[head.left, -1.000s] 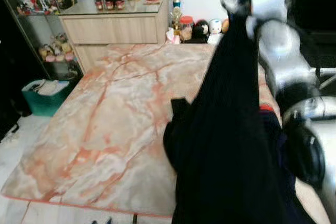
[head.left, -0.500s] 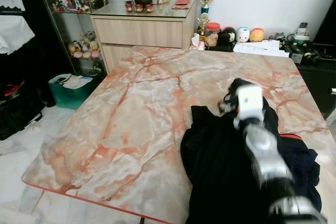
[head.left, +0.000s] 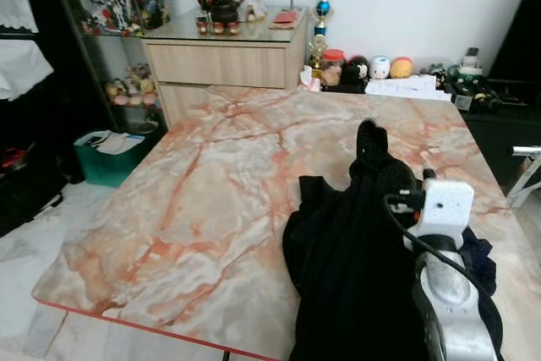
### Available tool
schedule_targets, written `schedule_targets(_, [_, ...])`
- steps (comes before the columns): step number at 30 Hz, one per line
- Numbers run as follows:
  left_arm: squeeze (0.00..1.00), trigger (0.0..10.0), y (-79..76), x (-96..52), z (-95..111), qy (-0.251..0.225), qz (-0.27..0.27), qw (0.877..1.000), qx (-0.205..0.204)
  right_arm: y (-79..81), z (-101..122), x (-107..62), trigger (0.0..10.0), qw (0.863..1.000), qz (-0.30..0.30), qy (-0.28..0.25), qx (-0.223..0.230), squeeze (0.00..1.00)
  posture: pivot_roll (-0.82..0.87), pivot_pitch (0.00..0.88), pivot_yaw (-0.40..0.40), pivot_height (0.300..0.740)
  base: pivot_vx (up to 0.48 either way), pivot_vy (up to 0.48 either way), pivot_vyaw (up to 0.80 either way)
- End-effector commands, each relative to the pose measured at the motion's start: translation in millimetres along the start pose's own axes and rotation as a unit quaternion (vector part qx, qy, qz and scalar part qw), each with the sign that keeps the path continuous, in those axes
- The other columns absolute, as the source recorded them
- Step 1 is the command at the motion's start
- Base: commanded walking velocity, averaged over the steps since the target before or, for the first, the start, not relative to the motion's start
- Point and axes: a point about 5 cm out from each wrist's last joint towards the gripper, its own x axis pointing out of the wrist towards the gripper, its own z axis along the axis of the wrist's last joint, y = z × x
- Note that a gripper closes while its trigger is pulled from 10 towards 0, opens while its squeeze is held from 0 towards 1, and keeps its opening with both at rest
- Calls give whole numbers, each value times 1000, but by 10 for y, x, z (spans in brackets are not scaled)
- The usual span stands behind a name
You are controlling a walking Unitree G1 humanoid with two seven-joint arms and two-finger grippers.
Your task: Hang hanger
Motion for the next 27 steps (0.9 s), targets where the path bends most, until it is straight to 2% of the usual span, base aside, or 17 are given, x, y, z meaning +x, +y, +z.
schedule_targets(1, [0, 10000, 41, -7, -14, 5, 5, 1000, 8, 56, 21, -60, 10000, 1000, 9, 4, 0, 1000, -11, 0, 73, 740, 0, 0, 0])
schedule_targets(4, [0, 10000, 42, -7, -13, 5, 5, 1000, 10, 73, 1, -104, 10000, 1000, 12, 8, 5, 1000, -12, 0, 73, 740, 0, 0, 0])
schedule_targets(5, [0, 10000, 45, -7, -13, 6, 5, 1000, 14, 88, 12, -121, 10000, 1000, 19, 9, 0, 596, -11, 0, 74, 740, 0, 0, 0])
schedule_targets(6, [0, 10000, 46, -7, -13, 5, 5, 1000, 15, 103, 21, -120, 10000, 1000, 24, 7, 2, 137, -13, 0, 75, 740, 0, 0, 0])
schedule_targets(7, [0, 10000, 46, -7, -12, 5, 6, 1000, 15, 114, 26, -118, 10000, 1000, 28, 6, 3, 137, -13, 0, 75, 740, 0, 0, 0])
schedule_targets(8, [0, 10000, 46, -7, -12, 5, 5, 1000, 16, 132, 35, -109, 10000, 999, 33, 4, 4, 0, -12, 0, 73, 740, 0, 0, 0])
schedule_targets(27, [0, 10000, 28, -2, 19, -1, -2, 1000, 2, 132, -16, -53, 10000, 999, 41, 22, 4, 0, 4, 0, 55, 740, 0, 0, 0])
